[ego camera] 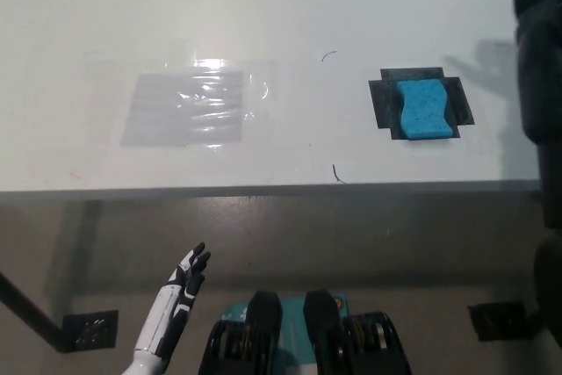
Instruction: A soft sponge is kept on the balc marked spot on the table infront of the robot and it uses its right hand fist to press down on it and drrags it across the table in a back and forth manner twice to clean it
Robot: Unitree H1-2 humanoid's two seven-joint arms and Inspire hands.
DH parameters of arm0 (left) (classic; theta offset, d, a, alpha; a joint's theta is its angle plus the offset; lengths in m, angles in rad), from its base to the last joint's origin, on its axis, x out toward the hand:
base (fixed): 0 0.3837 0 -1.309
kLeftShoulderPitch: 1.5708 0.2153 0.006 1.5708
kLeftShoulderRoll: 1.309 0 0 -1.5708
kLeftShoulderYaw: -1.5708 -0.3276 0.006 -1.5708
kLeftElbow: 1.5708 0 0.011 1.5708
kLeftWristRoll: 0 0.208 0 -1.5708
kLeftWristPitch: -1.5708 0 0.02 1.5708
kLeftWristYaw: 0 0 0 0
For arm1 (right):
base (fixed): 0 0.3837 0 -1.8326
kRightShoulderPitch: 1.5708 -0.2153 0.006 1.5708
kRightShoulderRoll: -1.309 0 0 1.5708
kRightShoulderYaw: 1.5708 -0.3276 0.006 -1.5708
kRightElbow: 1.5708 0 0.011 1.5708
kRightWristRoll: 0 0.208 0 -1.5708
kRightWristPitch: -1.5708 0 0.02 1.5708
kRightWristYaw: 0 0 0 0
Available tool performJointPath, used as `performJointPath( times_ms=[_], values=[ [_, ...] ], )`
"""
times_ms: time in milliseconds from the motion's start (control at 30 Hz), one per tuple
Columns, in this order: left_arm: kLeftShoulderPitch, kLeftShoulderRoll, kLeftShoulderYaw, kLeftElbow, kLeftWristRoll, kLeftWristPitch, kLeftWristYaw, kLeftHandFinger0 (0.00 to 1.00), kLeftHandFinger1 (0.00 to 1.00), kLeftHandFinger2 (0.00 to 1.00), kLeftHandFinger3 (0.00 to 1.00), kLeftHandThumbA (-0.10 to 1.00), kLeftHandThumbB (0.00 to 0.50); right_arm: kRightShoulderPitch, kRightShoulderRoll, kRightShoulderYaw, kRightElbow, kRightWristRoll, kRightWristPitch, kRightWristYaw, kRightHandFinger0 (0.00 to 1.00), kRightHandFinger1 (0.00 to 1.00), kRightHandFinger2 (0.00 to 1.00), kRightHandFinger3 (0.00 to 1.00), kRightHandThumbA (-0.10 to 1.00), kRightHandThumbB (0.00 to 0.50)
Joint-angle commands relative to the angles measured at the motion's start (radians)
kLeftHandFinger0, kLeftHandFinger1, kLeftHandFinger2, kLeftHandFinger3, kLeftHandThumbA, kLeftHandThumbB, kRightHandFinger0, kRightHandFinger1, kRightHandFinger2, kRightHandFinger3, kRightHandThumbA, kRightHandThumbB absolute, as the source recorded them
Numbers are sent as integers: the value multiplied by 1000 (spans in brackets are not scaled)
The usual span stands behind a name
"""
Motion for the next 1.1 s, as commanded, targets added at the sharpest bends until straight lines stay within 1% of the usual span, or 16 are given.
performJointPath(
  times_ms=[0,133,167,233,300,333,367,467,500,700,733,800,833,900,1000,1067],
  values=[
    [-13,1,-4,-36,-6,-98,5,1000,1000,1000,1000,1000,41,-207,10,35,352,-98,-172,-122,0,0,5,0,1000,110],
    [-15,1,-7,-34,1,-96,6,1000,1000,1000,1000,1000,47,-192,22,44,500,-95,-186,-143,0,0,57,48,1000,117],
    [-12,0,-8,-38,5,-94,8,1000,1000,1000,1000,1000,46,-186,26,30,530,-76,-194,-139,0,6,88,100,1000,135],
    [-10,3,-9,-42,12,-91,8,1000,1000,1000,1000,1000,52,-167,34,18,590,-57,-196,-122,0,1,135,85,1000,161],
    [-16,3,-9,-42,11,-89,9,1000,1000,1000,1000,1000,53,-143,38,29,630,-69,-203,-123,0,0,168,68,1000,120],
    [-14,2,-9,-48,11,-82,9,1000,1000,1000,1000,1000,54,-124,46,20,649,-58,-200,-115,0,0,186,86,1000,135],
    [-15,3,-10,-44,13,-88,9,1000,1000,1000,1000,1000,53,-115,50,22,658,-61,-203,-116,0,7,208,121,1000,87],
    [-19,4,-14,-46,18,-81,7,1000,1000,1000,1000,1000,78,-56,65,39,683,-77,-211,-110,0,18,330,277,1000,138],
    [-19,6,-14,-44,15,-87,5,1000,1000,1000,1000,1000,77,-30,76,43,688,-80,-211,-108,0,10,330,290,1000,162],
    [-30,7,-17,-27,23,-97,10,1000,1000,1000,1000,1000,69,60,123,61,703,-103,-188,-117,0,6,292,238,1000,195],
    [-30,7,-17,-28,24,-96,11,1000,1000,1000,1000,1000,69,70,131,61,704,-102,-186,-119,0,8,294,240,1000,195],
    [-29,5,-16,-31,17,-94,9,1000,1000,1000,1000,1000,72,112,153,67,707,-106,-212,-126,0,10,284,177,1000,138],
    [-23,5,-15,-37,17,-94,10,1000,1000,1000,1000,1000,79,133,163,47,710,-84,-196,-114,0,7,287,180,1000,148],
    [-22,7,-14,-41,9,-89,5,1000,1000,1000,1000,1000,68,159,166,44,715,-82,-187,-116,0,35,311,219,1000,127],
    [-25,13,-14,-44,22,-93,9,1000,1000,1000,1000,1000,54,193,153,58,719,-101,-169,-128,0,48,388,431,1000,107],
    [-29,16,-9,-49,17,-84,8,1000,1000,1000,1000,1000,56,201,144,59,719,-103,-169,-126,0,34,345,400,1000,143]
  ],
)
